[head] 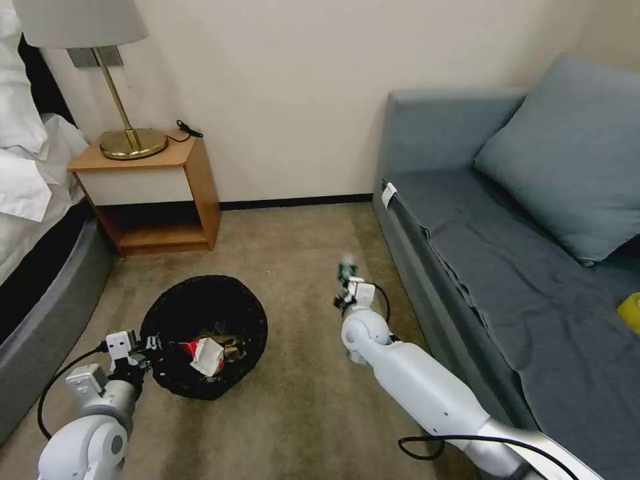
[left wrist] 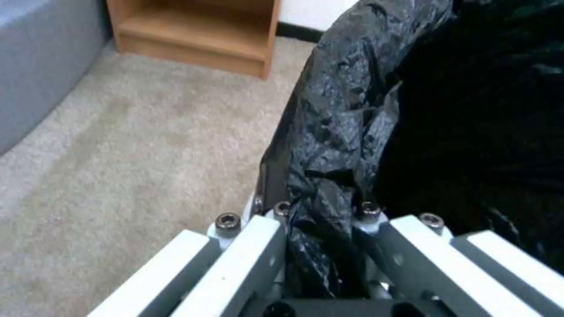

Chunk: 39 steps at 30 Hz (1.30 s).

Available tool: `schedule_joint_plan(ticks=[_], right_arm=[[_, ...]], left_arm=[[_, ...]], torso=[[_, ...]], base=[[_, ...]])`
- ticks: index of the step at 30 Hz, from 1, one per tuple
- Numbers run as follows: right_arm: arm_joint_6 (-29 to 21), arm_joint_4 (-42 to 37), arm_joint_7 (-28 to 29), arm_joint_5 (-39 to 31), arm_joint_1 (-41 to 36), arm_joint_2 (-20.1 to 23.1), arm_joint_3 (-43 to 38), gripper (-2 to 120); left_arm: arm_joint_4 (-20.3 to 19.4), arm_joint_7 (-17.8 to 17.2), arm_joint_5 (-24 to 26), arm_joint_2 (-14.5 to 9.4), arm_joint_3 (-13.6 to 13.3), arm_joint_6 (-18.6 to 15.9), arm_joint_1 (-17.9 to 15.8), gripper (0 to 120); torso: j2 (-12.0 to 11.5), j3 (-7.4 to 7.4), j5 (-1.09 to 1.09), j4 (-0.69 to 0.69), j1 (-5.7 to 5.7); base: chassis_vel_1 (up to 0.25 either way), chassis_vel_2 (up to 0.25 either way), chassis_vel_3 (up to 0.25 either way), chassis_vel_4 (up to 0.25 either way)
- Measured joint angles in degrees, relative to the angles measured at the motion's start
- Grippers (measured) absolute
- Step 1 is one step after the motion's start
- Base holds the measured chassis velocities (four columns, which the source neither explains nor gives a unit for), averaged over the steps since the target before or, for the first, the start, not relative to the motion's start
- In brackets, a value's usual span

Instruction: Pick up the trash bin, then pick up the garbage on the floor and place it into the trash bin.

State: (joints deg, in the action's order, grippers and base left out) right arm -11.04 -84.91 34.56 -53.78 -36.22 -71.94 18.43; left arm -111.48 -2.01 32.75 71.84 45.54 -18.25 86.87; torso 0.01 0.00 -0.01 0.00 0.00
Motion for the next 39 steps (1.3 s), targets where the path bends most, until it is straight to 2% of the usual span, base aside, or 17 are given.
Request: schedule_joint_plan(ticks=[1, 4, 6, 8, 10, 13, 17, 26, 33, 37, 39], right_arm=[[0.0, 0.0, 0.0, 0.0, 0.0, 0.0, 0.0, 4], [4.6, -7.4, -6.7, 5.5, -0.9, 2.7, 2.2, 4], [5.6, -8.7, -8.1, 6.7, -1.0, 3.4, 2.7, 4], [9.2, -12.6, -13.9, 11.3, -1.8, 6.0, 5.0, 4], [9.6, -12.9, -14.5, 11.9, -1.9, 6.3, 5.3, 4], [14.4, -15.0, -22.5, 20.9, -4.5, 8.7, 8.9, 4], [16.8, -15.0, -26.8, 24.9, -7.8, 8.0, 9.7, 4], [17.9, -13.7, -30.0, 30.0, -12.9, 6.3, 10.5, 4], [19.4, -12.1, -32.0, 35.9, -16.0, 7.2, 10.1, 4], [20.0, -11.5, -32.4, 37.7, -16.7, 8.1, 10.0, 7], [20.1, -11.4, -32.6, 38.4, -17.0, 9.1, 9.6, 19]], left_arm=[[0.0, 0.0, 0.0, 0.0, 0.0, 0.0, 0.0, 3], [-0.6, -0.6, 0.1, -0.6, -1.0, -1.2, 0.1, 3], [-0.7, -0.8, 0.2, -0.7, -1.2, -1.4, 0.1, 3], [-1.0, -1.2, 0.4, -1.0, -1.8, -2.0, 0.1, 3], [-1.1, -1.2, 0.4, -1.0, -2.0, -2.1, 0.1, 3], [-2.0, -1.8, 0.6, -0.4, -3.5, -2.9, 0.6, 3], [-3.0, -2.0, 0.5, 0.3, -5.0, -3.4, 1.5, 3], [-4.5, -2.6, -0.7, 2.2, -6.6, -3.8, 2.5, 3], [-5.3, -2.8, -1.2, 3.9, -6.9, -3.8, 3.2, 3], [-5.6, -2.8, -1.3, 4.7, -6.8, -3.9, 3.5, 3], [-5.7, -2.8, -1.3, 5.3, -6.7, -4.0, 3.7, 3]], torso=[[0.0, 0.00, 0.00, 0.00, 0.00], [0.0, 0.00, 0.01, 0.00, 0.00], [0.0, 0.00, 0.00, 0.00, 0.00], [0.0, 0.00, 0.01, 0.00, 0.00], [0.0, 0.00, 0.01, 0.00, 0.00], [0.0, 0.00, 0.00, -0.01, 0.00], [0.0, -0.01, 0.01, -0.01, 0.00], [0.0, 0.00, 0.02, 0.00, 0.00], [0.0, -0.01, 0.01, -0.01, 0.00], [0.0, -0.01, 0.01, -0.01, 0.00], [0.0, -0.01, 0.01, 0.00, 0.00]], base=[[0.000, 0.000, 0.000, 0.000], [0.000, 0.000, 0.000, 0.000], [0.000, 0.000, 0.000, 0.000], [0.000, 0.000, 0.000, 0.000], [0.000, 0.000, 0.000, 0.000], [0.000, 0.000, 0.000, 0.000], [0.000, 0.000, 0.000, 0.000], [0.000, 0.000, 0.000, 0.000], [0.000, 0.000, 0.000, 0.000], [0.000, 0.000, 0.000, 0.000], [0.000, 0.000, 0.000, 0.000]])
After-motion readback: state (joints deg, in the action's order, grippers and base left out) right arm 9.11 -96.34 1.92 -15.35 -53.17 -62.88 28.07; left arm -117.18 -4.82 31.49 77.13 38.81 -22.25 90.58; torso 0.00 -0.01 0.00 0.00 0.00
